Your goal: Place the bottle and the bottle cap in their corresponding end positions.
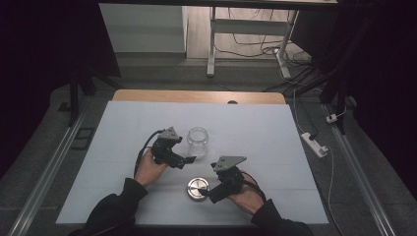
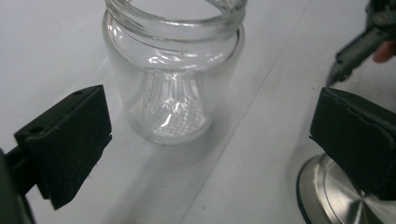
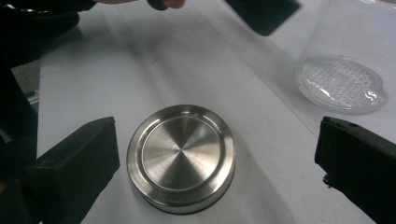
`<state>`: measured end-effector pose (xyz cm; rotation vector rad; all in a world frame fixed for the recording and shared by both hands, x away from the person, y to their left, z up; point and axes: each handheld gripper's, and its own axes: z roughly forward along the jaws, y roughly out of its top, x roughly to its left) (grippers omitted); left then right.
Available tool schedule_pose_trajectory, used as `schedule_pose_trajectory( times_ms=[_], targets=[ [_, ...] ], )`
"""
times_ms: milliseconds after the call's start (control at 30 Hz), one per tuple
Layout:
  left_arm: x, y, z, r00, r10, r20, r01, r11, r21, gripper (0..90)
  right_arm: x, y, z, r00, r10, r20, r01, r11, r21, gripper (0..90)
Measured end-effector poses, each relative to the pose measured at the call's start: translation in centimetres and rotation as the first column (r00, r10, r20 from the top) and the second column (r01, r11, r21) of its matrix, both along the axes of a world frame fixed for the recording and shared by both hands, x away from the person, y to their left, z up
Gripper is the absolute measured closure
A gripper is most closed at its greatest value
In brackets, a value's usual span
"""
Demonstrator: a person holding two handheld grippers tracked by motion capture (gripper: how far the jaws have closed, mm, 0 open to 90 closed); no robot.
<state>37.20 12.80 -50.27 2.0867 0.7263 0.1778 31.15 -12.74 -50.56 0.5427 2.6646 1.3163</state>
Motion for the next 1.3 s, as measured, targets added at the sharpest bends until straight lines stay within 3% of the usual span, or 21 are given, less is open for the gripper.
schedule_pose_trajectory(
  times_ms=[800, 1300],
  targets=[
    [-3.6, 2.1, 0.9, 0.9997, -0.006, -0.023, 0.005, 0.9995, -0.03, 0.0, -0.1, -0.8, 0.6, 0.999, -0.031, 0.032, 0.032, 0.999, -0.012, 0.0],
    [-6.6, 3.6, 1.1, 0.9991, 0.006, -0.042, -0.008, 0.999, -0.045, 0.0, -0.4, -2.0, 1.3, 0.9962, -0.072, 0.048, 0.072, 0.997, -0.003, 0.0]
  ],
)
